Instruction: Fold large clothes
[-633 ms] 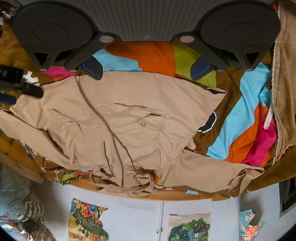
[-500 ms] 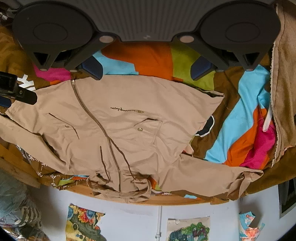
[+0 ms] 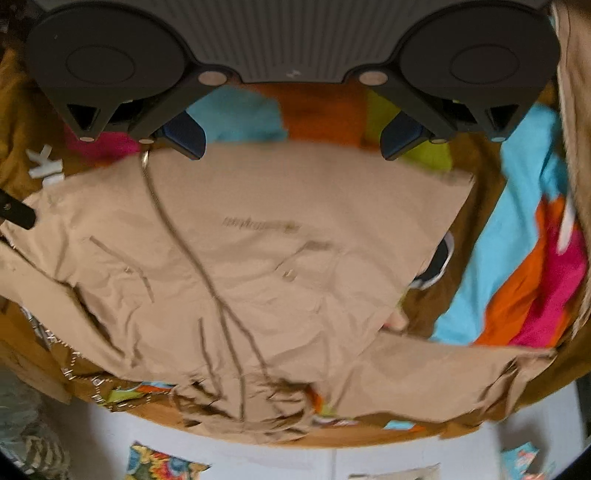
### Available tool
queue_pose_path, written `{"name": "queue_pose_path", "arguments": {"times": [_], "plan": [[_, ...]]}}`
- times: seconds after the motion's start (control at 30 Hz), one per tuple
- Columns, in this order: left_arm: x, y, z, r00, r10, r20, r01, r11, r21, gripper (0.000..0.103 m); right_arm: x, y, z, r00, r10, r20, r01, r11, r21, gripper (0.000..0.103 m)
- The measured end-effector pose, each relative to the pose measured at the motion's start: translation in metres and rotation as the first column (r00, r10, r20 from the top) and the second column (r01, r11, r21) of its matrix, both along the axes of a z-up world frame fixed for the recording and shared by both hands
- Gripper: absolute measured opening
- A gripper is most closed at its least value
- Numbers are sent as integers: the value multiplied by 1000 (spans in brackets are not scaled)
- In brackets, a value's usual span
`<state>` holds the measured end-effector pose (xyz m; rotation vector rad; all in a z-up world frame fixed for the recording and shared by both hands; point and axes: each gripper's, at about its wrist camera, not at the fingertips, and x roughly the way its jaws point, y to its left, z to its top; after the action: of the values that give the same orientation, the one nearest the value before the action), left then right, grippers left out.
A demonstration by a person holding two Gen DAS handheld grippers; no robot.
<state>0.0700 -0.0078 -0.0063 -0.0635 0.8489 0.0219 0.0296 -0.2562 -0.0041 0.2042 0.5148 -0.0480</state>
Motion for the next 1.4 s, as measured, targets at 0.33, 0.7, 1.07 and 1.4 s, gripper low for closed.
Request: {"name": "queue_pose_path", "arguments": {"times": [0.33, 0.7, 1.07, 1.4], "plan": [[102, -60, 9, 985, -161, 56, 163, 986, -29, 102, 9, -113, 5, 899, -436, 35, 425, 890, 165, 102], [153, -98, 7, 974, -223, 25, 224, 971, -80, 102, 92, -172, -15, 744, -643, -183, 662, 671, 334, 73], [156, -35, 36, 989, -145, 14, 145, 975, -166, 102, 95, -131, 21, 657, -739, 152, 699, 672, 245, 5], [157, 55, 91, 981, -43, 190, 109, 929, -353, 102, 170, 67, 64, 858, 244, 453, 37, 848, -529, 2]]}}
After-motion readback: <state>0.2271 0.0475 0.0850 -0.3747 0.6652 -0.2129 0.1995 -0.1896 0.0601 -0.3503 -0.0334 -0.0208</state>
